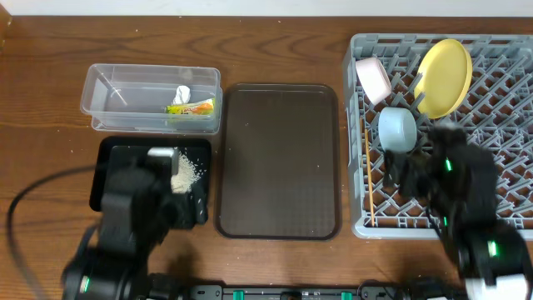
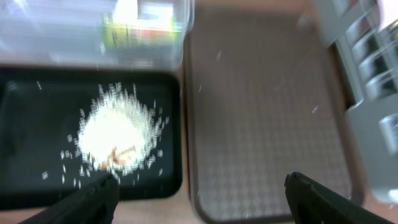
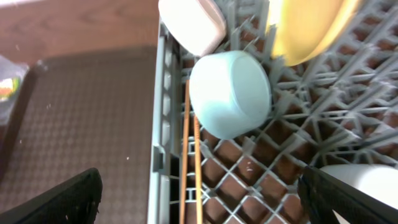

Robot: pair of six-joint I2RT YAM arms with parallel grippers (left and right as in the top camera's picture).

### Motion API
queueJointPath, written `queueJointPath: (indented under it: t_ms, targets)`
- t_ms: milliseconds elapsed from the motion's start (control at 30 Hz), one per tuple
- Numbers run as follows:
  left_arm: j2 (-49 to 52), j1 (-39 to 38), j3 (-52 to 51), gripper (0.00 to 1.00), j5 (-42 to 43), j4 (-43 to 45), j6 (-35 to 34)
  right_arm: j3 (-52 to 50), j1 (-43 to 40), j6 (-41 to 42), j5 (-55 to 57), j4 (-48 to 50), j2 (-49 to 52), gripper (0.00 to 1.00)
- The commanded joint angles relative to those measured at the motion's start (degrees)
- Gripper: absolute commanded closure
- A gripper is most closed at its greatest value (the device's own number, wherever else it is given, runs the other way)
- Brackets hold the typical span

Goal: Sort waste into correct bins and load items into the dishwasher rack

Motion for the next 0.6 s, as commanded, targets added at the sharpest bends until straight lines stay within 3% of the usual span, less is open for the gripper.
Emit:
queueJointPath:
  t_ms: [0,200,567]
  targets:
    - [-4.5,-0.2,-0.9,0.11,-0.1,0.8,0.9,-4.2,0.4,1.1,1.9,0.4,-7.7,0.01]
    - [-8.5,-0.2,-0.9,0.10,-0.1,0.1,0.9,-5.9,0.4,1.1,1.9,-6.3,-14.5,0.01]
    - [-8.5,-0.2,-0.9,0.09,-0.1,0.1,0.9,-5.9,0.4,1.1,1.9,-19.4,-14.7,0.01]
